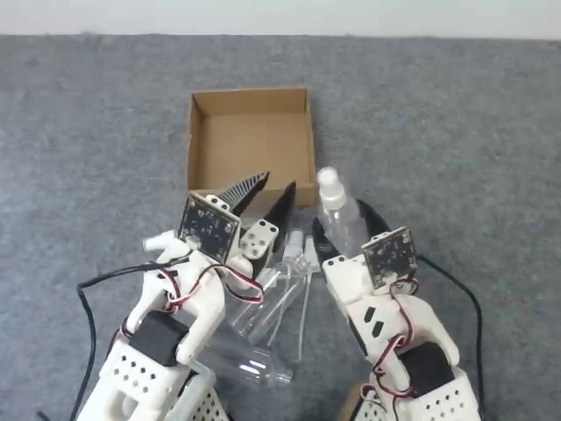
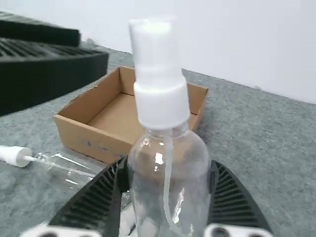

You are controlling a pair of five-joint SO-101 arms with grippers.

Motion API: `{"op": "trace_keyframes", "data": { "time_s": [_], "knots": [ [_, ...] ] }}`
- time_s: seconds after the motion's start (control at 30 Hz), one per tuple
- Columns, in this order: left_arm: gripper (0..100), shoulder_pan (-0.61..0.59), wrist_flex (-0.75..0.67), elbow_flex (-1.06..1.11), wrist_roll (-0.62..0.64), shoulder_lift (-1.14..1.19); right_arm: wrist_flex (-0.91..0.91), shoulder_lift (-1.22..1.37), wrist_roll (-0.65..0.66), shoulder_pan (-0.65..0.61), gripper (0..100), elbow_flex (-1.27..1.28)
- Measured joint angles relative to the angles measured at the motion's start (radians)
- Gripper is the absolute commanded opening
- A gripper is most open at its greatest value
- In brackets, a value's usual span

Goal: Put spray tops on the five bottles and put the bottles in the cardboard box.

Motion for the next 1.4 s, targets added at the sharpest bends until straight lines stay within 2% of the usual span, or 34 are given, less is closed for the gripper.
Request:
{"op": "trace_keyframes", "data": {
  "time_s": [0.3,0.67,0.83,0.93,1.03,1.17,1.4],
  "knots": [
    [12,0.008,-0.002,0.0,0.0,0.0,0.104,0.0,-0.003,-0.12,13.2,-0.063],
    [12,0.206,0.086,-0.002,-0.031,-0.006,0.11,0.002,-0.006,-0.121,13.2,-0.063],
    [12,0.219,0.1,-0.002,-0.057,-0.006,0.11,0.002,-0.006,-0.121,13.2,-0.063],
    [11,0.221,0.101,-0.002,-0.057,-0.006,0.11,0.002,-0.006,-0.121,8.6,-0.063],
    [11,0.196,0.101,-0.002,-0.057,-0.003,0.11,0.002,-0.006,-0.121,4.5,-0.063],
    [11,0.135,0.101,-0.009,-0.06,0.0,0.11,0.0,-0.006,-0.087,4.8,-0.063],
    [11,-0.02,0.147,-0.071,0.054,0.0,0.11,0.0,-0.006,-0.081,4.8,-0.063]
  ]
}}
